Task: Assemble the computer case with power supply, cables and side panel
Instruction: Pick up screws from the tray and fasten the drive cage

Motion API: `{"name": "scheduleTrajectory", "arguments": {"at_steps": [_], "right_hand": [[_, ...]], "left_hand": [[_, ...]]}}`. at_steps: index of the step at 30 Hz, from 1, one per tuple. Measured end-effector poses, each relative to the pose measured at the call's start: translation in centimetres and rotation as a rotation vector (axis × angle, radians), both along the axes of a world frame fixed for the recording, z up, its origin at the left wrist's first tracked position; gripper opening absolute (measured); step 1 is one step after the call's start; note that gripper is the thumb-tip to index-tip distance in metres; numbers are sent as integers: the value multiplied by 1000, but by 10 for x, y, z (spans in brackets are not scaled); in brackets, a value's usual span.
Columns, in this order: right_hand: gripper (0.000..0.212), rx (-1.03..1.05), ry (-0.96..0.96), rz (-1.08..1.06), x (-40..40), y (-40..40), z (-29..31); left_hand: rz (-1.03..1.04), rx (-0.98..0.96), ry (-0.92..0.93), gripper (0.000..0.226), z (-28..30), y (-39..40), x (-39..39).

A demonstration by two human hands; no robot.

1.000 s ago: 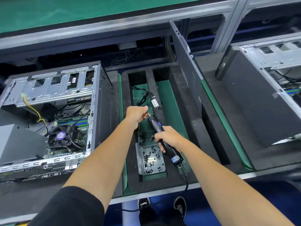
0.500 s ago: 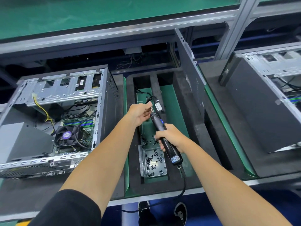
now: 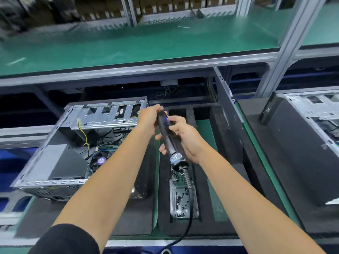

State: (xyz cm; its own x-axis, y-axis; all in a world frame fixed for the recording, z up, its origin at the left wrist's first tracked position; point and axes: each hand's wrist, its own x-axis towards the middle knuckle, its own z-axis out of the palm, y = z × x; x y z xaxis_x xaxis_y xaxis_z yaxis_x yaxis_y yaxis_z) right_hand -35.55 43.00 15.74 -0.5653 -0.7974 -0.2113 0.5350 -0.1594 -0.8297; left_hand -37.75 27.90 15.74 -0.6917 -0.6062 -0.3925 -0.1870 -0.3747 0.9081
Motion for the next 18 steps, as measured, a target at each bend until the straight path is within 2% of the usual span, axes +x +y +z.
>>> {"name": "scheduleTrajectory", "arguments": {"at_steps": [2,6,8,10,11,14,18], "right_hand": [[41,-108,-28,48,6,-10,11],[51,-219,75,103,18,-32,18],[40,-243,80,62,21,-54,23],[25,-152,82,-18,25,-83,35],[26,-89,147,-71,26,-95,36],[58,61,503,-174,38,-127,31],[35,53,442,-461,42,-154,34]], "left_hand": [[77,-62,-26,8,13,-15,12],[223,-77,-13,2,36,-50,32],[283,-49,11,11,44,-66,37],[346,-22,16,17,49,-81,40],[377,-1,24,15,51,-89,41],[430,77,98,4,53,-111,45],[273,245,217,9,45,-136,54]]}}
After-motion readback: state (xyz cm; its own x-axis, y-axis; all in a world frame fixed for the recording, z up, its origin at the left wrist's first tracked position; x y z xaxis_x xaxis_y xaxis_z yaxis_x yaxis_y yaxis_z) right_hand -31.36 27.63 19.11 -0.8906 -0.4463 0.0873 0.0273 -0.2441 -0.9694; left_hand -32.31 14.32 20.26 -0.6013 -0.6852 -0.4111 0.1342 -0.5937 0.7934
